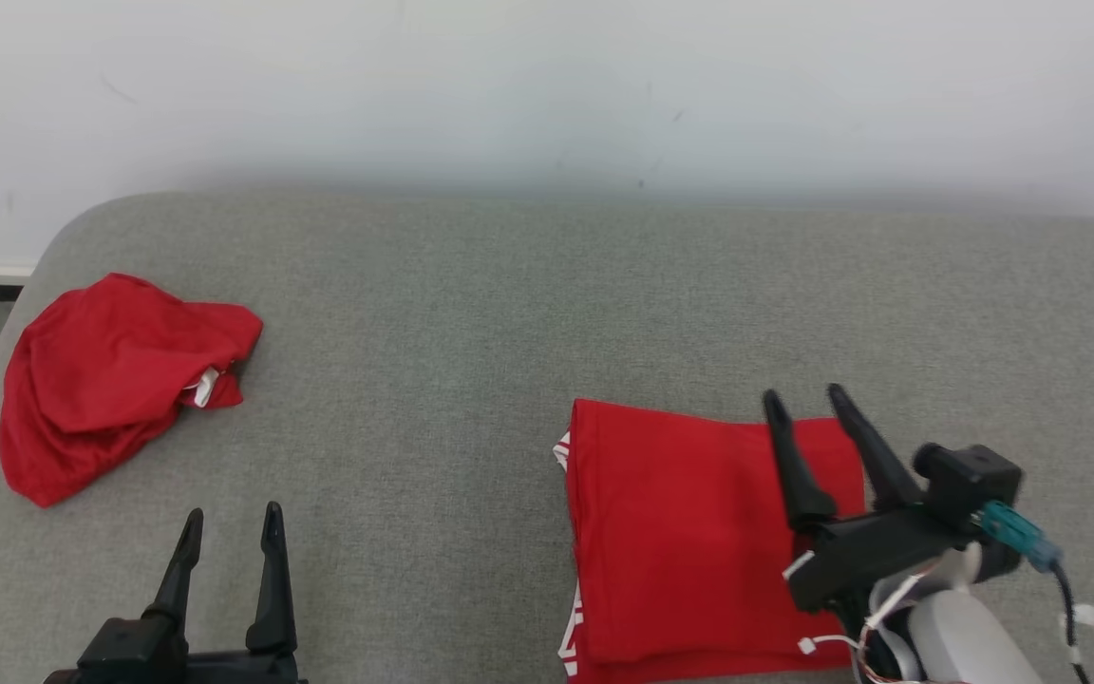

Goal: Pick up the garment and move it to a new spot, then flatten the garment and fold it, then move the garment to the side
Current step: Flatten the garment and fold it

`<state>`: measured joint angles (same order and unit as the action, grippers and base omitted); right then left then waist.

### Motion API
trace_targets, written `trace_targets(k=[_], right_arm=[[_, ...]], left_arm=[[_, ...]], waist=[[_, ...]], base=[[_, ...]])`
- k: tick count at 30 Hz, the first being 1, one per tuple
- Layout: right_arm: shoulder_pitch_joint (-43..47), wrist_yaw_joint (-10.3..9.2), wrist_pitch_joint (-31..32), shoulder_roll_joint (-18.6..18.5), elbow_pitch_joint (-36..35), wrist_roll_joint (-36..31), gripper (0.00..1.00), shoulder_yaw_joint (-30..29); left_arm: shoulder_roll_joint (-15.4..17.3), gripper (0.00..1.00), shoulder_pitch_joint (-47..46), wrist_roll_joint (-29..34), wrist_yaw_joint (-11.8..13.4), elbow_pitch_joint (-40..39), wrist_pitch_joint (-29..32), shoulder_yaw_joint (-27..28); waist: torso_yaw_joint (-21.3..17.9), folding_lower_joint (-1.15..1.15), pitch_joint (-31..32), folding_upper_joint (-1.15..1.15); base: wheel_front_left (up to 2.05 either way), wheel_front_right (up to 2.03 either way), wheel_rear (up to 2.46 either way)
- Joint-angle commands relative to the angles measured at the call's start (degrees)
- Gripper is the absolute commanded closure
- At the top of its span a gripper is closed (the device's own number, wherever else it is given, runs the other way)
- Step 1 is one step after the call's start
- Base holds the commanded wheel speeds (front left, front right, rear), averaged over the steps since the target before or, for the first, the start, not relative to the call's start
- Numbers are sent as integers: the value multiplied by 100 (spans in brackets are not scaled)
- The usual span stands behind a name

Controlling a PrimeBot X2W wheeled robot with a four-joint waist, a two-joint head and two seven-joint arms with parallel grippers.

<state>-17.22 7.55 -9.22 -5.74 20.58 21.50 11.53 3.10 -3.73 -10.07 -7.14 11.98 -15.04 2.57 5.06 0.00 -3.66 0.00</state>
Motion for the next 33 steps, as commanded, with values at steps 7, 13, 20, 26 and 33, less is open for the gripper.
trace_targets(k=[7, 13, 20, 26, 33], right_arm=[[539, -10, -263, -210, -431, -185, 0, -446], [995, -10, -355, -206, -819, -187, 0, -778], [1434, -11, -387, -181, -1207, -283, 0, -987], [1801, -10, -399, -74, -1491, -388, 0, -1077], [2038, -10, -360, 33, -1672, -463, 0, -1110]], left_arm=[[37, 0, 169, 60, -31, -90, -20, 87], [30, 0, 280, 114, -30, -229, -20, 109], [15, 0, 397, 157, -3, -363, -20, 102], [14, 0, 498, 211, 18, -445, -19, 126], [11, 0, 677, 267, 81, -571, -20, 139]], waist=[[-242, 0, 187, 0], [-401, 0, 261, 0], [-518, 0, 318, 0], [-608, 0, 367, 0], [-669, 0, 393, 0]], base=[[0, 0, 0], [0, 0, 0], [0, 0, 0], [0, 0, 0], [0, 0, 0]])
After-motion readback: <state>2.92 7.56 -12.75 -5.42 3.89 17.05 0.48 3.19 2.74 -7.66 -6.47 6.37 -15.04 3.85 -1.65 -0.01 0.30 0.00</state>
